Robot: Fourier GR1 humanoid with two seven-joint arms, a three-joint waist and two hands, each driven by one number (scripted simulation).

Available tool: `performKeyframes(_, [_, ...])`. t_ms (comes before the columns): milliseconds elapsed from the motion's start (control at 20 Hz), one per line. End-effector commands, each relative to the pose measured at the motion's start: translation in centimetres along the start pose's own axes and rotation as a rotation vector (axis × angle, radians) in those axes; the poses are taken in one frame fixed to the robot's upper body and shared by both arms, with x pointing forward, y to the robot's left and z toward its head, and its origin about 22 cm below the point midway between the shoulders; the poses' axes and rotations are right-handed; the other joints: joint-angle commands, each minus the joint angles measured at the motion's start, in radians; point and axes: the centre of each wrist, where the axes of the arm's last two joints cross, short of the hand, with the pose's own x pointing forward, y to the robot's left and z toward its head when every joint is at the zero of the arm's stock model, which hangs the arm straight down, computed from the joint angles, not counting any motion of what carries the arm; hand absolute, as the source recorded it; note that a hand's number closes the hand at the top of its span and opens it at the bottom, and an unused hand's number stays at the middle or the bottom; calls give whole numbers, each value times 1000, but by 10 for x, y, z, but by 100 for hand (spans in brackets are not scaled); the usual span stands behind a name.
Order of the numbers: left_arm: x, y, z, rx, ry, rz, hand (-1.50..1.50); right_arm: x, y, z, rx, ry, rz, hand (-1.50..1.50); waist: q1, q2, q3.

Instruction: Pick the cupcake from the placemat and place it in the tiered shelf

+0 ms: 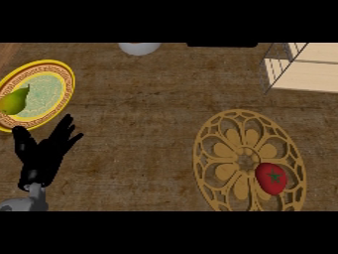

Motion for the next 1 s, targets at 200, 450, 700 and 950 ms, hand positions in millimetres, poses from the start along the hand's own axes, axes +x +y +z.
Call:
performKeyframes(200, [-7,-3,-15,-21,55,-2,0,-9,-39,-50,-20,10,2,150,8,11,-3])
performKeyframes(450, [2,7,-3,-17,60,-3,0,-42,-15,-76,46,2,30,150,16,10,-2])
performKeyframes(700, [-11,-24,-9,-15,52,-10,0,-43,8,-97,62,-20,107,150,17,13,-2])
performKeyframes(950, [-10,1,-8,-19,37,-26,0,-38,7,-111,43,-24,116,150,21,13,-3])
